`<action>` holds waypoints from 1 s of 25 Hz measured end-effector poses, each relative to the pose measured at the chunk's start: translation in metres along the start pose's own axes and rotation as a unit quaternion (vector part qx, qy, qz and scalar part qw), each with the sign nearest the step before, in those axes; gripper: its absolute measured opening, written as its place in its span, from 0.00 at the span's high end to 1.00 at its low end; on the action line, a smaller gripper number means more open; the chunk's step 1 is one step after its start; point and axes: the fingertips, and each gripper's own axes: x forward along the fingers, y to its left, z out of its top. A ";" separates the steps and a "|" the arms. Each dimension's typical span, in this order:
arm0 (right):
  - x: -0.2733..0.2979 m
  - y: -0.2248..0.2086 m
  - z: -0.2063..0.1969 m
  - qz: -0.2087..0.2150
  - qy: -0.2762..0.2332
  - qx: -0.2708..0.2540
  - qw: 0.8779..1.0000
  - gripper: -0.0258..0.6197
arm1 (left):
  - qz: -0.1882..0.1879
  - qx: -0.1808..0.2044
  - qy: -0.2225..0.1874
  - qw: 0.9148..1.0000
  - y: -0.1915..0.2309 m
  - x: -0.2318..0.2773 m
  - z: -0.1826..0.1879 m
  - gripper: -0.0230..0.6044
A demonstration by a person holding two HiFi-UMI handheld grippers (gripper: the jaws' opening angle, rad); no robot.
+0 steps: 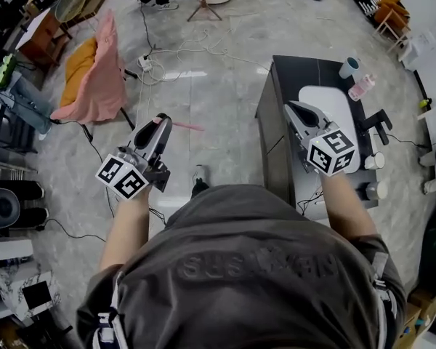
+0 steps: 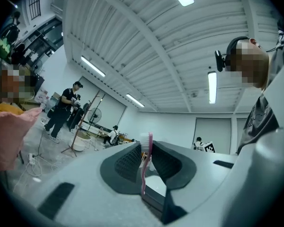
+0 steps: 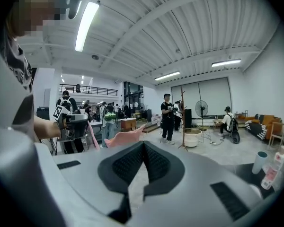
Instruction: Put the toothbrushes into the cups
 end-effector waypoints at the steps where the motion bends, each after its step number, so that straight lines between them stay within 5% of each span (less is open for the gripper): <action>1: 0.015 -0.003 0.003 -0.004 0.000 -0.003 1.000 0.97 | -0.005 -0.003 -0.004 1.000 0.017 0.006 0.002 0.87; 14: 0.223 -0.049 0.068 -0.061 -0.005 0.006 0.998 0.97 | -0.066 -0.018 0.019 0.997 0.245 0.090 0.071 0.87; 25: 0.296 -0.110 0.078 -0.073 0.013 0.014 0.997 0.97 | -0.074 -0.031 0.025 0.996 0.319 0.164 0.083 0.87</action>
